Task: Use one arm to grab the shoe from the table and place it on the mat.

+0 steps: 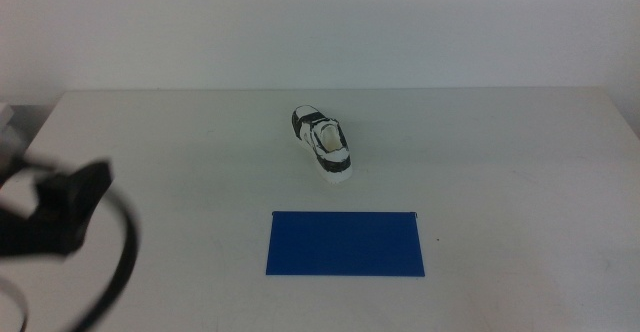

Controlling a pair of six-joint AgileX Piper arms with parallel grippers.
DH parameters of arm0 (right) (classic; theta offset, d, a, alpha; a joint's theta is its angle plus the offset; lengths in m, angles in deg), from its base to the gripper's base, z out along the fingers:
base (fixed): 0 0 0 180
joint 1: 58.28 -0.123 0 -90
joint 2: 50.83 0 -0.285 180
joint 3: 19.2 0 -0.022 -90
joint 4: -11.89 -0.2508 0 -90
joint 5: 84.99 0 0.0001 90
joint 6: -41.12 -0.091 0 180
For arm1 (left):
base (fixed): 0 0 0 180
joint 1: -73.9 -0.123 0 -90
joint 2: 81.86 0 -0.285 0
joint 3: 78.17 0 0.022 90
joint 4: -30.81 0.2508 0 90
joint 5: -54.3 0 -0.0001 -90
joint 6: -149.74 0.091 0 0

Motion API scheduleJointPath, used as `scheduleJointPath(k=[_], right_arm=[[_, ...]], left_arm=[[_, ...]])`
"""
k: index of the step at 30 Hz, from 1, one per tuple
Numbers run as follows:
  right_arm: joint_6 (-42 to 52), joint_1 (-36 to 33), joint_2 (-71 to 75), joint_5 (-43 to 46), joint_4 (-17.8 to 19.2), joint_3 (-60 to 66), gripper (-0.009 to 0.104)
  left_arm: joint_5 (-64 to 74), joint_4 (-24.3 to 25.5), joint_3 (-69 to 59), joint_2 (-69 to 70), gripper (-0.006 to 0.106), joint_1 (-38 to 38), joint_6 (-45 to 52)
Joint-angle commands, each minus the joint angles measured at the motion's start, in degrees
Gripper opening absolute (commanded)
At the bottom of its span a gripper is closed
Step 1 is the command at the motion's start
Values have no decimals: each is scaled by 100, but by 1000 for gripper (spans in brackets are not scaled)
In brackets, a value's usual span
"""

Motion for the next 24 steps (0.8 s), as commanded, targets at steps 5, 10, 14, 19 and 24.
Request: scheduleJointPath(k=[5,10,14,19,24], right_arm=[[72,-18,116,456,49,-54,66],[72,-18,116,456,49,-54,66],[72,-18,116,456,49,-54,66],[72,-18,116,456,49,-54,66],[72,-18,116,456,49,-54,66]], left_arm=[[55,-48,1943,-1744,93,445,-31],[241,-48,3094,-2935,93,587,-36],[241,-113,3771,-3809,91,587,-190],[242,-423,4248,-4433,90,587,-287],[226,-457,4458,-4732,90,587,-432]])
